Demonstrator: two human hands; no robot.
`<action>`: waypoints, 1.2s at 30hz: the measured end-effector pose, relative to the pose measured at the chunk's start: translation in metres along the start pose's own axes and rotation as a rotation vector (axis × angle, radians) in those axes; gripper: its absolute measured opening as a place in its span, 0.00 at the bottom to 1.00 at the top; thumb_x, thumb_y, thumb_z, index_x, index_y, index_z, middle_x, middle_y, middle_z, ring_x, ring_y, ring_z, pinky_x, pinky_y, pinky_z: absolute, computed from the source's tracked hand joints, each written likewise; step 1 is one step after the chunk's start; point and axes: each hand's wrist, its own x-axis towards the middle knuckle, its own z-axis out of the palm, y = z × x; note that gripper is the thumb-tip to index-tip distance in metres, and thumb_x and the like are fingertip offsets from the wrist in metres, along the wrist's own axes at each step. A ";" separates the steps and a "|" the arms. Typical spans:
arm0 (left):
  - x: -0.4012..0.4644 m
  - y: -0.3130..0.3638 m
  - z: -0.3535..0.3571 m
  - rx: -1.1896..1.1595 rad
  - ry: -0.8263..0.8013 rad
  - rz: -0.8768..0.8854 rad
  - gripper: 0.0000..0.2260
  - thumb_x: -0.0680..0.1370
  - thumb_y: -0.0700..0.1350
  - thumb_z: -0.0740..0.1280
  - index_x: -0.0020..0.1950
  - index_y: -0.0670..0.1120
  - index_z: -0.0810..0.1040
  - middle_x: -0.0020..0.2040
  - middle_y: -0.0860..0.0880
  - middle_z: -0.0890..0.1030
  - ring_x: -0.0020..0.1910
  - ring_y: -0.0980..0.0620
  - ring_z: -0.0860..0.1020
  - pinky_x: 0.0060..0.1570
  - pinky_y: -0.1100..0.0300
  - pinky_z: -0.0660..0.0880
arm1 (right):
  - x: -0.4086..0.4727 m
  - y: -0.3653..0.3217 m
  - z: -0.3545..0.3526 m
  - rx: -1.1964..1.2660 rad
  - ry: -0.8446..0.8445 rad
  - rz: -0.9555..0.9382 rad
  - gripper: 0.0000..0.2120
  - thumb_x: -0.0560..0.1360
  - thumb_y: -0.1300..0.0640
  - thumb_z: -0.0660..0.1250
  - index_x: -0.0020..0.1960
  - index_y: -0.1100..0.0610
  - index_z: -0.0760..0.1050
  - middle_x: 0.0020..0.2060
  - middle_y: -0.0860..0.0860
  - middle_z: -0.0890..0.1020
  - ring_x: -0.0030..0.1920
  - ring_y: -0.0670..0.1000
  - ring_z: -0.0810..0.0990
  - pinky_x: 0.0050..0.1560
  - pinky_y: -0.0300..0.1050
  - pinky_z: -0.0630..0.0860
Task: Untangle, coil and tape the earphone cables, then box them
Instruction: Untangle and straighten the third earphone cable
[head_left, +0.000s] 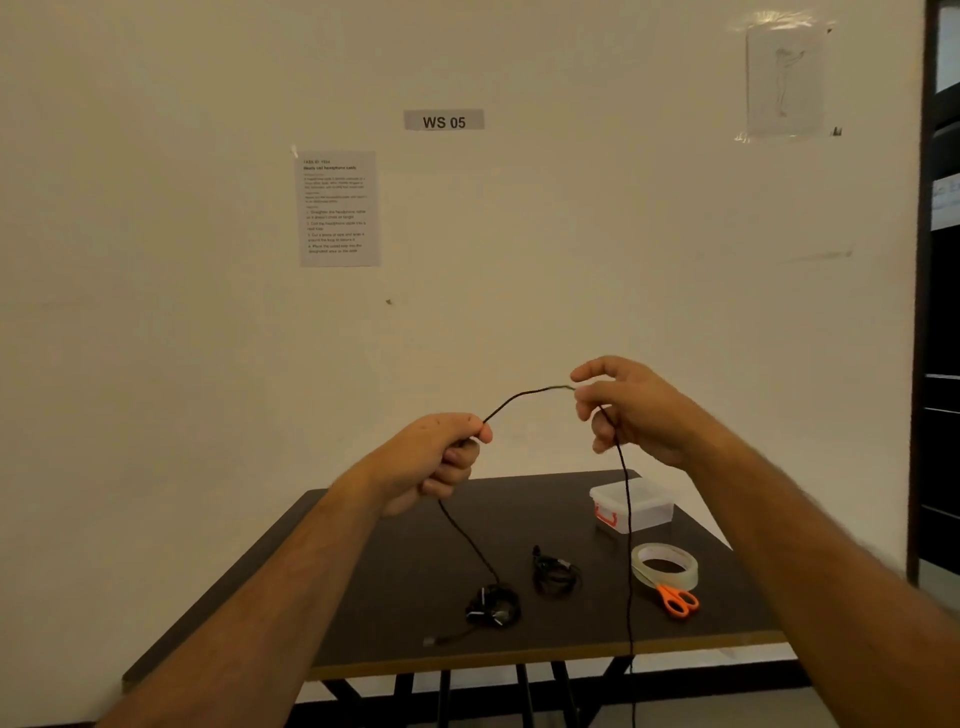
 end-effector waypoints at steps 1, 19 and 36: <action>0.001 0.005 0.003 0.024 0.003 0.014 0.10 0.84 0.45 0.55 0.47 0.45 0.73 0.31 0.53 0.61 0.27 0.56 0.55 0.24 0.64 0.51 | -0.001 0.002 0.001 0.009 -0.114 0.029 0.13 0.78 0.62 0.66 0.62 0.54 0.71 0.40 0.58 0.80 0.27 0.47 0.73 0.34 0.47 0.79; 0.002 -0.005 0.033 0.123 -0.085 0.042 0.13 0.85 0.48 0.55 0.45 0.47 0.73 0.29 0.53 0.61 0.26 0.57 0.56 0.23 0.66 0.53 | 0.000 0.006 0.011 -0.186 -0.382 0.019 0.25 0.73 0.53 0.72 0.67 0.54 0.69 0.33 0.53 0.75 0.26 0.48 0.65 0.28 0.41 0.68; -0.008 -0.021 0.046 -0.005 -0.082 0.053 0.15 0.85 0.50 0.54 0.41 0.49 0.69 0.30 0.52 0.61 0.27 0.56 0.54 0.24 0.65 0.52 | -0.004 -0.006 0.023 -0.429 -0.507 -0.037 0.24 0.69 0.51 0.74 0.63 0.56 0.74 0.28 0.50 0.71 0.26 0.47 0.65 0.28 0.40 0.67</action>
